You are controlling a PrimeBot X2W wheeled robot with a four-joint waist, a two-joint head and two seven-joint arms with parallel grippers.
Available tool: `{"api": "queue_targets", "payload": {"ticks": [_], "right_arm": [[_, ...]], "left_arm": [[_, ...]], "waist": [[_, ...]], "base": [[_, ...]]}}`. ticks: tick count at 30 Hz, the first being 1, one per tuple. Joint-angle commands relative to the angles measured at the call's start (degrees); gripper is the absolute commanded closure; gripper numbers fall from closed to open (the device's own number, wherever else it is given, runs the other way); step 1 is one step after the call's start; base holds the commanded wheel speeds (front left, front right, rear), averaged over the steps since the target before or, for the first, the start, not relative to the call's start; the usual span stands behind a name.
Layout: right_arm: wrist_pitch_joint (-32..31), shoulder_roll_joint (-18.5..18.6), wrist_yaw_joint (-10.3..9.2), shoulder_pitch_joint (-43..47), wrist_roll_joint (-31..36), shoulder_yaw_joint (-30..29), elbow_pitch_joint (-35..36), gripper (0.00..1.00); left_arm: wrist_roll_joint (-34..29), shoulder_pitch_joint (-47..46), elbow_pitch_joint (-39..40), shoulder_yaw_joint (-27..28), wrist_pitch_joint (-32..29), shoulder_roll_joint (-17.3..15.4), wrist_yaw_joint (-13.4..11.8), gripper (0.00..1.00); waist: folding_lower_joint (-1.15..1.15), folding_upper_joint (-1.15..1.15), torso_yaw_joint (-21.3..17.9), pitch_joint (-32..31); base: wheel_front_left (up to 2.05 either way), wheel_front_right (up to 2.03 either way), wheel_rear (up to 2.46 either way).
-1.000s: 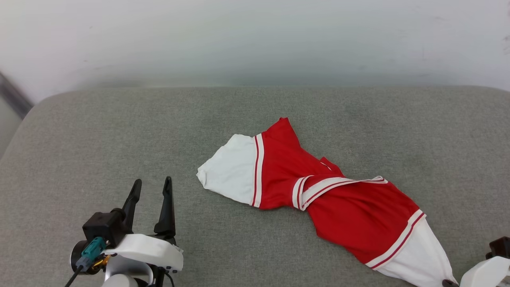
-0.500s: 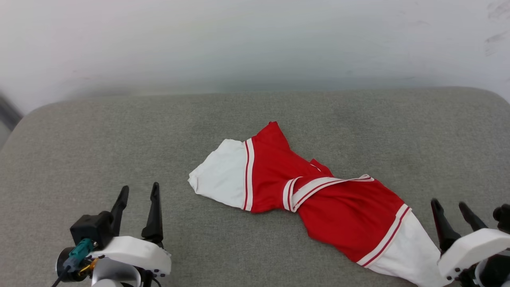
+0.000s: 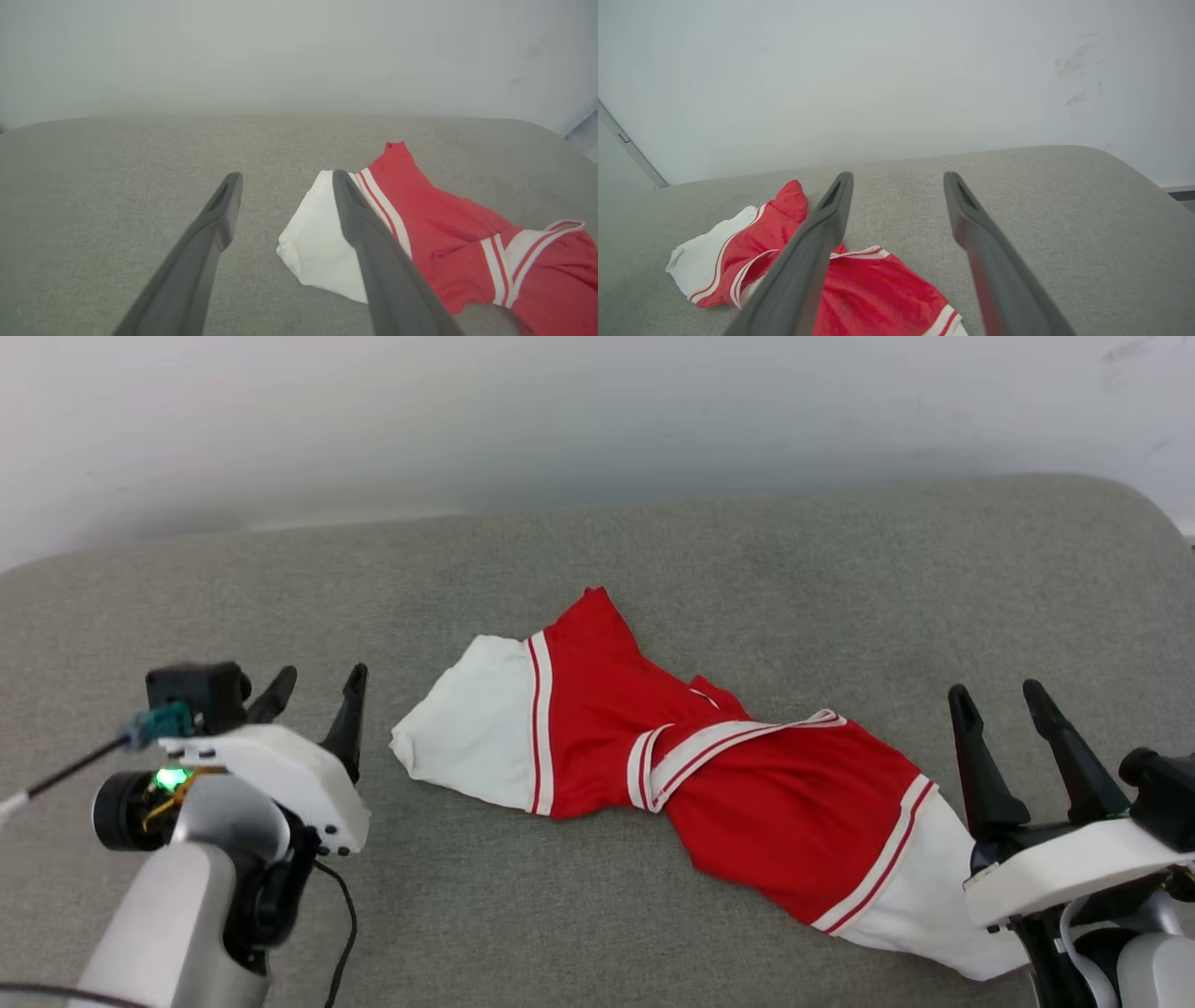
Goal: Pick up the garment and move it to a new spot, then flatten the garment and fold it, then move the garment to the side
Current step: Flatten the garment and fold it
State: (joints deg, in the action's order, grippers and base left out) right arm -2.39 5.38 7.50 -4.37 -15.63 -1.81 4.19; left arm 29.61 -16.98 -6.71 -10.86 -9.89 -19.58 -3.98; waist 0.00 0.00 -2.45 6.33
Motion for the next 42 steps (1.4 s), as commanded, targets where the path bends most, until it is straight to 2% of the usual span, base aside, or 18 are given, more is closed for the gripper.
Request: {"api": "queue_targets", "payload": {"ticks": [1, 9, 16, 19, 20, 21, 22, 29, 33, 36, 42], "right_arm": [[-0.05, 0.19, -0.02, -0.84, 0.00, 0.32, 0.59, 0.00], [0.20, 0.83, -0.02, -3.22, -0.97, 1.62, 1.68, 0.00], [1.18, -0.15, -0.02, -3.42, -1.86, 1.99, 0.63, 0.00], [1.35, -0.51, -0.02, -3.19, -2.07, 1.87, 0.19, 0.00], [1.34, -0.66, -0.02, -3.10, -2.32, 1.83, 0.05, 0.00], [1.24, -0.73, -0.02, -3.02, -2.49, 1.81, -0.07, 0.00], [1.19, -0.81, -0.02, -2.98, -2.45, 1.78, -0.08, 0.00], [-0.11, -0.51, -0.02, -1.83, -4.18, 0.52, -0.64, 0.00], [-3.42, 0.50, -0.02, -0.85, -6.55, -2.21, -2.14, 0.00], [-8.48, 2.20, -0.02, 0.17, -8.75, -4.49, -4.34, 0.00], [-23.93, 6.69, -0.01, 1.73, -12.47, -7.11, -9.15, 0.00]], "left_arm": [[0.36, -1.36, -0.54, -0.39, -2.00, -0.73, 0.38, 0.00], [4.50, -8.65, -6.64, -3.33, -22.88, -5.53, 3.39, 0.00], [8.15, -8.41, -11.60, -5.06, -34.28, -6.71, 4.12, 0.00], [9.31, -7.86, -12.92, -5.58, -35.99, -6.07, 4.32, 0.00], [9.55, -7.69, -13.36, -5.66, -36.22, -5.76, 4.19, 0.40], [9.58, -7.54, -13.59, -5.74, -36.24, -5.65, 4.18, 0.67], [9.85, -7.53, -13.66, -5.47, -35.48, -5.35, 4.07, 1.00], [8.85, -8.47, -13.40, -3.17, -27.93, -5.57, 3.87, 1.00], [7.40, -8.58, -11.28, -2.13, -22.63, -5.74, 3.27, 1.00], [6.39, -8.13, -8.40, -1.78, -19.86, -5.90, 2.74, 1.00], [4.99, -7.00, -1.40, -2.55, -18.28, -6.03, 1.93, 1.00]], "waist": [[0.00, 0.00, -1.67, 2.35], [0.00, 0.00, -5.52, 7.67], [0.00, 0.00, -7.77, 9.67], [0.00, 0.00, -8.21, 9.87], [0.00, 0.00, -8.35, 9.88], [0.00, 0.00, -8.48, 9.84], [0.00, 0.00, -8.54, 9.80], [0.00, 0.00, -8.10, 8.21], [0.00, 0.00, -7.25, 6.65], [0.00, 0.00, -6.50, 5.80], [0.00, 0.00, -5.08, 5.11]], "base": [[0.00, 0.00, 0.00], [0.00, 0.00, 0.00], [0.00, 0.00, 0.00], [0.00, 0.00, 0.00], [0.00, 0.00, 0.00], [0.00, 0.00, 0.00], [0.00, 0.00, 0.00], [0.00, 0.00, 0.00], [0.00, 0.00, 0.00], [0.00, 0.00, 0.00], [0.00, 0.00, 0.00]]}}
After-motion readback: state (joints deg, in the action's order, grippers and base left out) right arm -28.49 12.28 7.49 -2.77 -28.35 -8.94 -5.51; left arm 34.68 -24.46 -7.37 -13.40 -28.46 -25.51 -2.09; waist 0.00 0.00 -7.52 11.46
